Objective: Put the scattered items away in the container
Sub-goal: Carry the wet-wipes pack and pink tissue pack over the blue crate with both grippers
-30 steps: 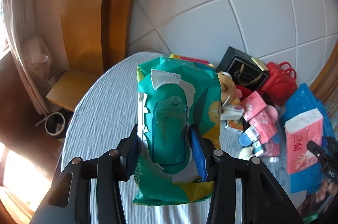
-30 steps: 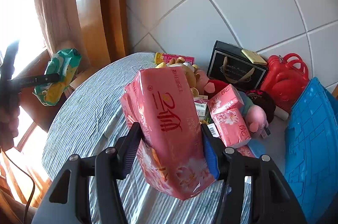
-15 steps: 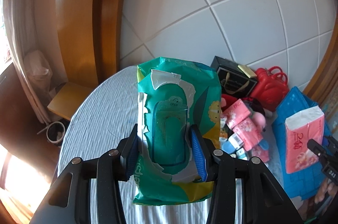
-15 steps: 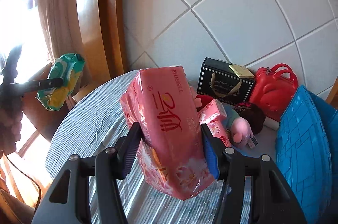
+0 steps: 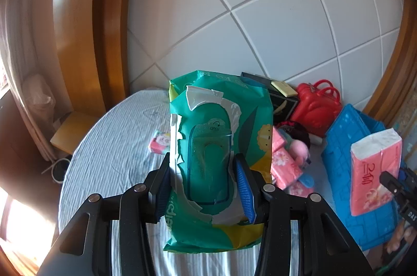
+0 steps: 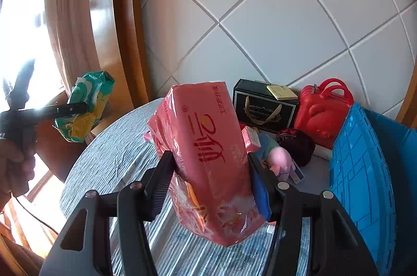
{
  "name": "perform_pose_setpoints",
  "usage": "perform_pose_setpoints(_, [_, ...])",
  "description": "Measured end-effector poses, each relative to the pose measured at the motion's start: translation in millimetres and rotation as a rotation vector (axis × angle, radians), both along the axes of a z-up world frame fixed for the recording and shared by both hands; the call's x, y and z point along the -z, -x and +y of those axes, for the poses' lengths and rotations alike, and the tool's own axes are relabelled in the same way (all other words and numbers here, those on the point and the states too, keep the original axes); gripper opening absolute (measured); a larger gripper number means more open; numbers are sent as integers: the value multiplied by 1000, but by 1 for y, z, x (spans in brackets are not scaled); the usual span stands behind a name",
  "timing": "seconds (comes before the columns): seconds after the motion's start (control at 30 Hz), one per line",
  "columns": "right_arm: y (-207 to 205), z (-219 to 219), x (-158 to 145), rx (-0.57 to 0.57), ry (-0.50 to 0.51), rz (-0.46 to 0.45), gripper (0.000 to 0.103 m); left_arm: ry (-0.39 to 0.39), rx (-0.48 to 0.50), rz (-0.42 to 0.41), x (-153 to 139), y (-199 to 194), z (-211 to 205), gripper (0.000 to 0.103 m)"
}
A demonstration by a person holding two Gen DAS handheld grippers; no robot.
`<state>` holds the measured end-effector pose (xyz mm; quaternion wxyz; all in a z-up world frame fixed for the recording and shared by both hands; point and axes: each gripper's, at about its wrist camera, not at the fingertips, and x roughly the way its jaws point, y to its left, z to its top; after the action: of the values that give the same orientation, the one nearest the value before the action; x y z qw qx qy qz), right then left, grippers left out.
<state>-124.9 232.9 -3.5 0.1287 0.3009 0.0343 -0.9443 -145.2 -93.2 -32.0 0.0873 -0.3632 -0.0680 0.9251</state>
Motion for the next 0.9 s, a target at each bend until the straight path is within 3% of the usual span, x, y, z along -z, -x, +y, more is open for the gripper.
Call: perform_pose_setpoints(0.9, [-48,142,-29,87,72,55,55,-7,177,66,-43,-30,183,44])
